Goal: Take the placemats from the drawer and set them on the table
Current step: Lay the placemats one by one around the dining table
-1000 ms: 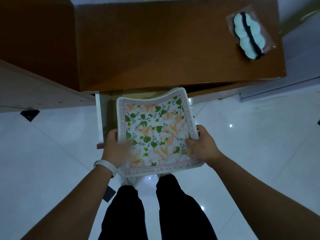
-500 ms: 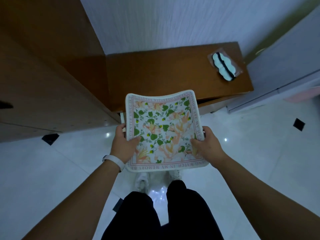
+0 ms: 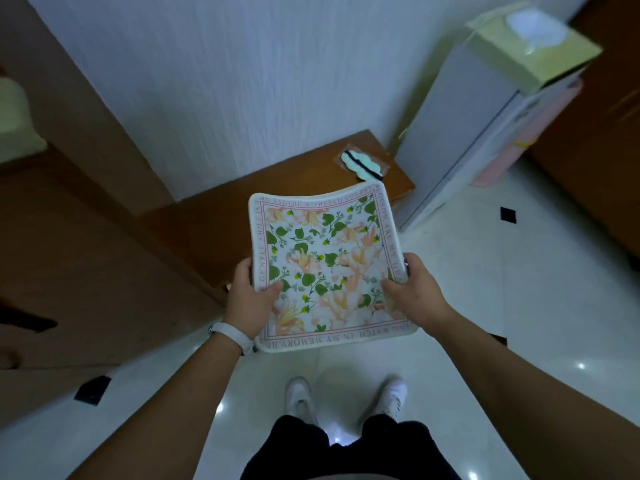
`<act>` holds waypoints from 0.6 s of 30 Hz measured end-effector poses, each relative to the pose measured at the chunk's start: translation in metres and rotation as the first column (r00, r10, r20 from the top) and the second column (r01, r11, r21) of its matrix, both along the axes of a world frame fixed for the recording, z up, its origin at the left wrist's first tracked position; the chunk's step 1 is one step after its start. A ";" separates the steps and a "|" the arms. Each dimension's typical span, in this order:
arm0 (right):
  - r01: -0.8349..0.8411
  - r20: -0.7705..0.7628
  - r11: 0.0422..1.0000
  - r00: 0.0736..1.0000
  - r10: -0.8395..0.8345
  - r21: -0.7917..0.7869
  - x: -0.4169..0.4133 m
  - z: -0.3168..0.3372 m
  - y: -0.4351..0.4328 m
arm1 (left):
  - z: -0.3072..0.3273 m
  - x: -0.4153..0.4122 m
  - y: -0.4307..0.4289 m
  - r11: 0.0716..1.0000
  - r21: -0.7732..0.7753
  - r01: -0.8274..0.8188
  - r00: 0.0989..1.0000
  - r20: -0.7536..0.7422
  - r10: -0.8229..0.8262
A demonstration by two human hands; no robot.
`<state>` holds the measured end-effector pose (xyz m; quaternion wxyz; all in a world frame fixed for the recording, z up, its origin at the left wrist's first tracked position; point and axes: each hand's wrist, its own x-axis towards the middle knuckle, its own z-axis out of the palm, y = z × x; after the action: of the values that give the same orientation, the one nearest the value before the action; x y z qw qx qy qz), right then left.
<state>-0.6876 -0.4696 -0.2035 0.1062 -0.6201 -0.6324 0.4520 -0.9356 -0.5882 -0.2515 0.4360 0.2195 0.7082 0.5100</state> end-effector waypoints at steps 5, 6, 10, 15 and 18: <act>0.163 -0.023 0.985 0.986 -0.162 0.052 0.053 0.032 -0.012 | 0.034 0.036 0.028 0.989 0.055 0.137 0.991 -0.010 -0.136; 0.196 -0.031 0.979 0.980 -0.194 0.059 0.067 0.038 -0.015 | 0.041 0.046 0.033 0.984 0.064 0.168 0.986 -0.008 -0.168; 0.308 -0.064 0.947 0.951 -0.304 0.089 0.117 0.057 -0.034 | 0.061 0.088 0.050 0.954 0.079 0.290 0.957 0.001 -0.291; 0.453 -0.086 0.884 0.891 -0.446 0.117 0.195 0.065 -0.075 | 0.075 0.164 0.058 0.884 0.056 0.463 0.886 -0.026 -0.463; 0.537 -0.109 0.834 0.843 -0.527 0.122 0.245 0.069 -0.110 | 0.081 0.216 0.053 0.831 0.055 0.553 0.833 -0.041 -0.552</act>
<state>-0.4424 -0.5791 -0.1349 0.2956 -0.7455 -0.4625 0.3782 -0.7196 -0.5357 -0.1706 0.5492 0.4345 0.6030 0.3822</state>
